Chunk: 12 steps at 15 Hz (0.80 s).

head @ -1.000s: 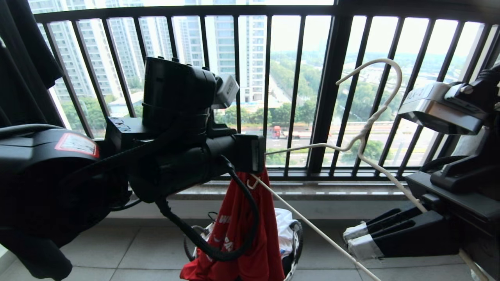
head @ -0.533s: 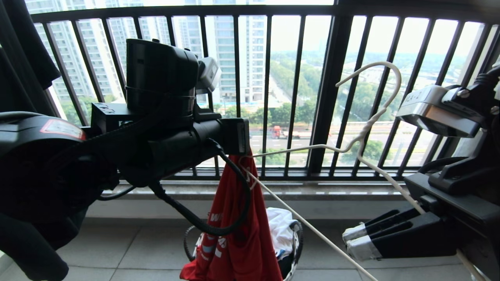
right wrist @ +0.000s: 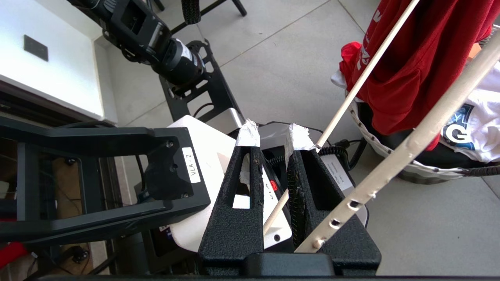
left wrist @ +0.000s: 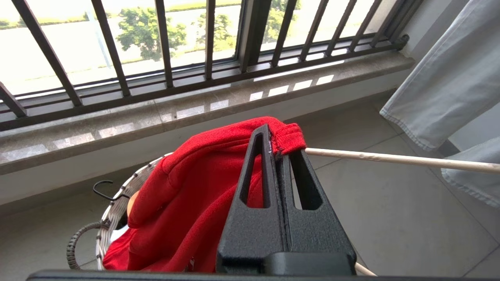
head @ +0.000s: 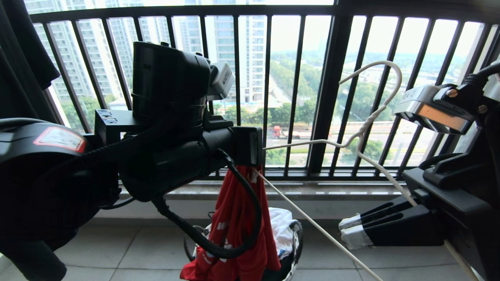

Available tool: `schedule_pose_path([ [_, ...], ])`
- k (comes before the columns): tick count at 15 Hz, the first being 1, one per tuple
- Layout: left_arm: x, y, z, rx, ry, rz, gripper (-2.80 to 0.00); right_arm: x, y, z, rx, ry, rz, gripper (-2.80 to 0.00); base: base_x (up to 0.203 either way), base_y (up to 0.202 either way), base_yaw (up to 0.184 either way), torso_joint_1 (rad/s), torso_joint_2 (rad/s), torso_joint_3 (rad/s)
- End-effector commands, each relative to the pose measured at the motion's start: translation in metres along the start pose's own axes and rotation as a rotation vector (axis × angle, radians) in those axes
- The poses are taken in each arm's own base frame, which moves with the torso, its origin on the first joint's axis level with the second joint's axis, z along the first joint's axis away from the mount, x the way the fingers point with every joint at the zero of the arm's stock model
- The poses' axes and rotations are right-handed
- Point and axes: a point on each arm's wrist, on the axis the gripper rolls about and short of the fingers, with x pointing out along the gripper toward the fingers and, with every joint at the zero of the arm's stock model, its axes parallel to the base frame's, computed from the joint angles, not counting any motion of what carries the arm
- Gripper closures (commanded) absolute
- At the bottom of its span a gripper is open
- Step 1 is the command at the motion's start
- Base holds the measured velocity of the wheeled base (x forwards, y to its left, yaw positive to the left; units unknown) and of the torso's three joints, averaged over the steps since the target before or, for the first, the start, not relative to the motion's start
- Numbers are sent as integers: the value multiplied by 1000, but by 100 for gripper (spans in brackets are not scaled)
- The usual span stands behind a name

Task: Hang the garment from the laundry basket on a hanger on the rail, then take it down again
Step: Hang the clothes on the clothes rack

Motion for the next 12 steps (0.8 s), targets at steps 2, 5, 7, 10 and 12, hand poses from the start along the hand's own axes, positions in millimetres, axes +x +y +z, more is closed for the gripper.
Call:
schedule_pose_path([
  [2,-6,-14,-4,5,12,-43,0,4,-3,0,10,13,0,0,0,0,0,0,0,0],
  [5,-12,-21,-3,-1,1,-47,0,5,-5,-1,9,13,-9,0,0,0,0,0,0,0],
  [7,-19,-25,-2,-5,-4,-70,0,9,-8,-2,-9,3,-17,0,0,0,0,0,0,0],
  [10,-36,-31,3,-42,1,-115,0,14,-9,-4,-19,1,-11,0,0,0,0,0,0,0],
  [12,-41,-32,5,-48,-6,-125,0,17,-7,-6,-20,14,10,0,0,0,0,0,0,0],
])
